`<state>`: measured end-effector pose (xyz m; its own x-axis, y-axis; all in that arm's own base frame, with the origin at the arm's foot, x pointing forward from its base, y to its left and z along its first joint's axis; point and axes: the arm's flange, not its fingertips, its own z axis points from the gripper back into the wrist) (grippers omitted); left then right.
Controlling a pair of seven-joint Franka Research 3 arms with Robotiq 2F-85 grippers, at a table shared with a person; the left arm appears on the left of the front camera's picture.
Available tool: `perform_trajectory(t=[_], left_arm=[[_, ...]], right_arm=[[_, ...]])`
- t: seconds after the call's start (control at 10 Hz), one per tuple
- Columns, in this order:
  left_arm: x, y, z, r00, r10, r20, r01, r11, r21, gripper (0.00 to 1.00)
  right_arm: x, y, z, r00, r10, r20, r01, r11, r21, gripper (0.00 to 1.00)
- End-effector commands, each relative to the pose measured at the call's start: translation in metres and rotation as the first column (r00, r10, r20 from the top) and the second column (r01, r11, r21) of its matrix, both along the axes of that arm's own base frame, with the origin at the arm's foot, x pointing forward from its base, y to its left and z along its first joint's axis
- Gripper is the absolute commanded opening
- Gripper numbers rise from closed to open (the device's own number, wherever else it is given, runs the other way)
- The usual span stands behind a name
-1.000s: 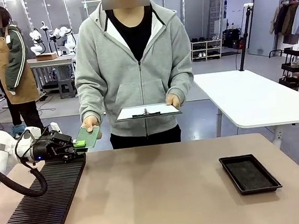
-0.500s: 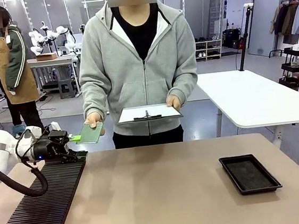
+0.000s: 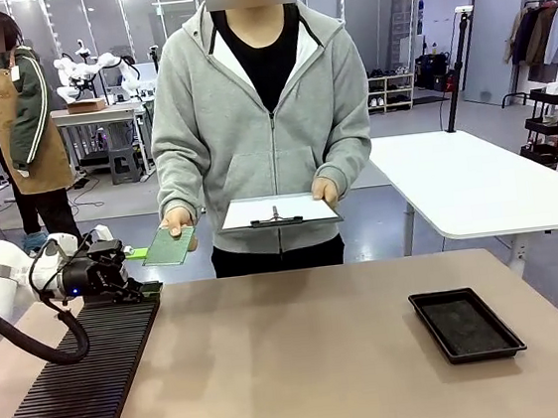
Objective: Inspect the PCB.
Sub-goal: Pick up the Blank PCB that the human is holding.
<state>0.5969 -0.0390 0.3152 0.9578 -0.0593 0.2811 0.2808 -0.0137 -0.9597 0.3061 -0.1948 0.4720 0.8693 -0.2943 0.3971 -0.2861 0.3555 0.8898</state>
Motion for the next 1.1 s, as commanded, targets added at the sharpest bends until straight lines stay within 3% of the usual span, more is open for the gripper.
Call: perform_trajectory(t=[0.0, 0.5, 1.0], left_arm=[[0.0084, 0.0013, 0.0048, 1.000, -0.006, -0.018, 0.006, 1.000, -0.020, 1.00], [0.0097, -0.0022, 0.0061, 0.999, -0.004, -0.042, 0.003, 1.000, -0.016, 1.00], [0.0026, 0.0005, 0.0032, 1.000, 0.001, -0.007, -0.001, 1.000, 0.000, 1.00]], right_arm=[[-0.0008, -0.0001, 0.0007, 1.000, 0.001, 0.005, -0.001, 1.000, 0.004, 1.00], [-0.0008, -0.0001, 0.0007, 1.000, 0.001, 0.005, -0.001, 1.000, 0.004, 1.00], [-0.0008, -0.0001, 0.0007, 1.000, 0.001, 0.005, -0.001, 1.000, 0.004, 1.00]])
